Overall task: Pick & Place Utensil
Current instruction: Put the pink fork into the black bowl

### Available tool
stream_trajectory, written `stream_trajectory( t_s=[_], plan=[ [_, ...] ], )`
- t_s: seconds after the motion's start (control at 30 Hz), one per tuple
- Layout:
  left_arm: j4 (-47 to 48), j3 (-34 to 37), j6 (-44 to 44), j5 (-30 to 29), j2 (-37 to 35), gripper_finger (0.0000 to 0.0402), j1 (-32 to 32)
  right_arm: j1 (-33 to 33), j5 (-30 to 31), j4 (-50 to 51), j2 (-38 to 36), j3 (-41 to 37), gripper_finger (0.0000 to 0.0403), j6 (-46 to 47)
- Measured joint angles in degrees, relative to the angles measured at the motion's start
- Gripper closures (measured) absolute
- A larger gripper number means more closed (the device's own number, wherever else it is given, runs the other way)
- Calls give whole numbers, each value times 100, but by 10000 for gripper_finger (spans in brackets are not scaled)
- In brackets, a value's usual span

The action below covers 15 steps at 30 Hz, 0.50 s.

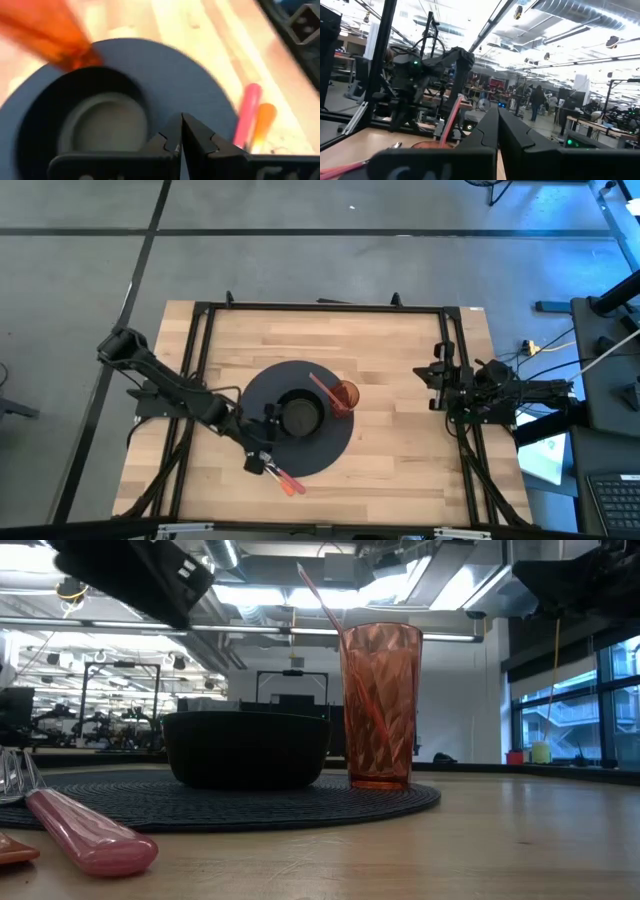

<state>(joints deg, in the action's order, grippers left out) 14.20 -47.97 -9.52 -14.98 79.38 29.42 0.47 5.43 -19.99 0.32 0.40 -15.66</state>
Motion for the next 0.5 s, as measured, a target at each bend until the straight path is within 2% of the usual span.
stream_trajectory(
  t_s=[0.13, 0.3, 0.5],
  plan=[
    [-210, 0, -419, -31, 262, 379, 157, 0, -1, 11, 0, 0, 395, 1],
    [-412, 0, -1327, 50, 517, 334, 192, 0, 0, 11, 0, 0, 395, -47],
    [-1007, 0, -1493, 357, 836, 278, 453, 0, -2, 177, 0, 0, 395, -8]
  ],
)
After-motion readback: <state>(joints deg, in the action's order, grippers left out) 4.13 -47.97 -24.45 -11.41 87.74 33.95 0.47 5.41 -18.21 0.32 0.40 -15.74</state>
